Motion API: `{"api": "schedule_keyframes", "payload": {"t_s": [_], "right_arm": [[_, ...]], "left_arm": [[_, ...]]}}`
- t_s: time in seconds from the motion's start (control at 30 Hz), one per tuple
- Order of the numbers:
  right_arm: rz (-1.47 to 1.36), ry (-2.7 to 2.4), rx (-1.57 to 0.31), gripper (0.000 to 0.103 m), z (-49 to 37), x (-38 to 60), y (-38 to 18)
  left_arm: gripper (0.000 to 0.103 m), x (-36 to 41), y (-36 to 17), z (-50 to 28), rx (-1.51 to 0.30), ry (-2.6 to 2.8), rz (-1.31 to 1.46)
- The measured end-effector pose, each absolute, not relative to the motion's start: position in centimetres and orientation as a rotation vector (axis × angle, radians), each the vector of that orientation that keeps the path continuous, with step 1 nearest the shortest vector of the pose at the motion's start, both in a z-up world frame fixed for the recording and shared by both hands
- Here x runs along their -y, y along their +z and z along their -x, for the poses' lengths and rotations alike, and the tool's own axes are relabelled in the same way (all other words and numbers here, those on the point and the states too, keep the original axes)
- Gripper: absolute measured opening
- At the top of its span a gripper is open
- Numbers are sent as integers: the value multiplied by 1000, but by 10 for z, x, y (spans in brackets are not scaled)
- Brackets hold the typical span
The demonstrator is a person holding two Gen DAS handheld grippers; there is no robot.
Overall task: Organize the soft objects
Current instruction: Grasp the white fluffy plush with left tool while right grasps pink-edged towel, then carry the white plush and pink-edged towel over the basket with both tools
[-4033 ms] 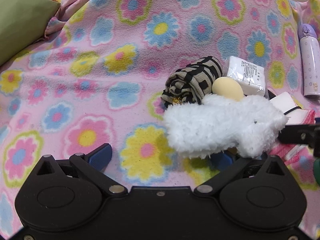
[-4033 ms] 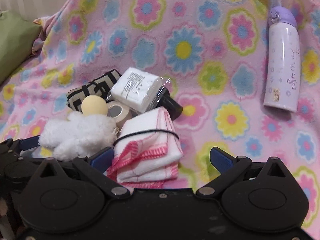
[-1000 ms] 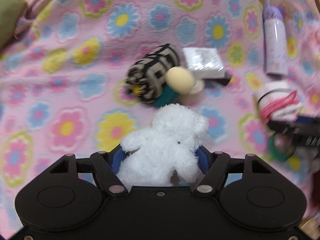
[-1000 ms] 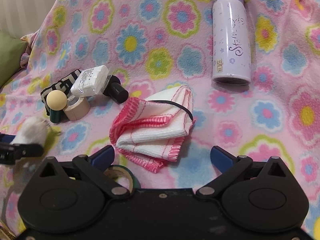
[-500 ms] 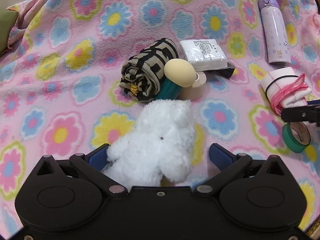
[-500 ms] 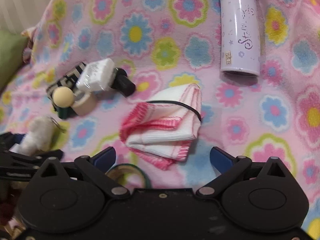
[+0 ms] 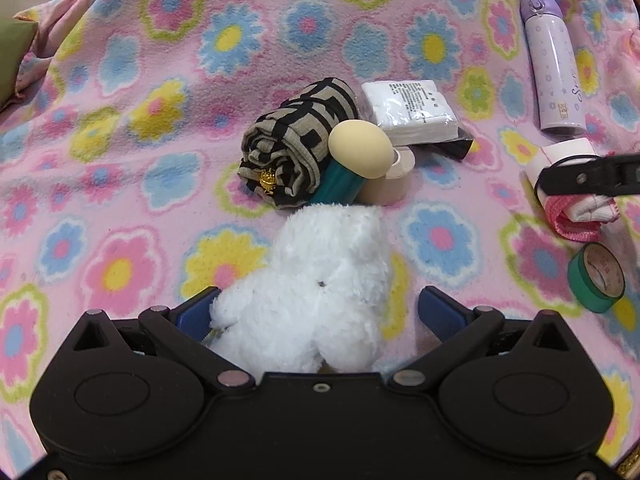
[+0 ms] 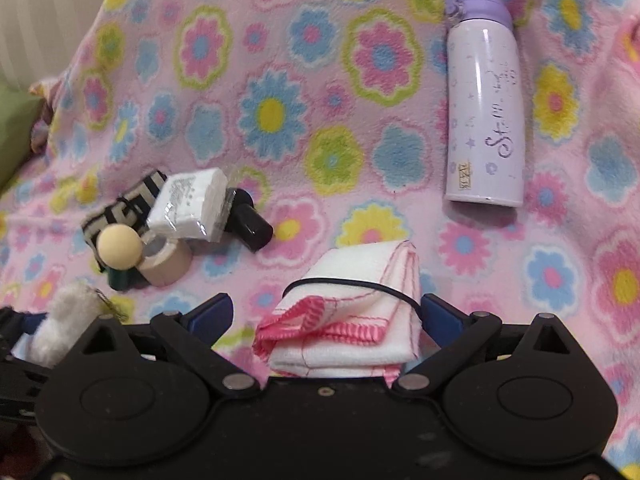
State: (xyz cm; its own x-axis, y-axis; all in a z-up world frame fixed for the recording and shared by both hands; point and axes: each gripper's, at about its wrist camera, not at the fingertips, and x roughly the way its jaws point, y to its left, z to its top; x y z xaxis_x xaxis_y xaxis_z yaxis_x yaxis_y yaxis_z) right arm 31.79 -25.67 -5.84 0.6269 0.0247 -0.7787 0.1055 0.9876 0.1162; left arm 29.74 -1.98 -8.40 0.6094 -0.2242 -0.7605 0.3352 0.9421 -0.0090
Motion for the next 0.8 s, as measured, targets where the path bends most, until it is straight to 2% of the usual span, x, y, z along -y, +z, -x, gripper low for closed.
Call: {"api": "schedule_keyframes", "payload": {"t_s": [0.03, 0.1, 0.13, 0.2, 0.3, 0.5, 0.8], "right_arm": [[-139, -56, -901, 98, -320, 254, -61], [-104, -82, -915, 84, -322, 251, -65], [-99, -86, -919, 84, -322, 251, -67], [-109, -82, -912, 81, -319, 253, -65], [-136, -75, -892, 80, -312, 257, -58], [-175, -68, -837, 80, -291, 262, -30], [-193, -7, -728, 81, -225, 258, 25]], "left_arm": [[99, 19, -83, -298, -857, -324, -130], [94, 18, -83, -298, -854, -314, -113], [90, 17, -82, -297, -847, -305, -110], [73, 14, -79, -296, -839, -280, -99], [64, 6, -77, -298, -845, -265, -64], [62, 0, -63, -293, -844, -232, -8], [62, 7, 7, -246, -743, -239, 27]]}}
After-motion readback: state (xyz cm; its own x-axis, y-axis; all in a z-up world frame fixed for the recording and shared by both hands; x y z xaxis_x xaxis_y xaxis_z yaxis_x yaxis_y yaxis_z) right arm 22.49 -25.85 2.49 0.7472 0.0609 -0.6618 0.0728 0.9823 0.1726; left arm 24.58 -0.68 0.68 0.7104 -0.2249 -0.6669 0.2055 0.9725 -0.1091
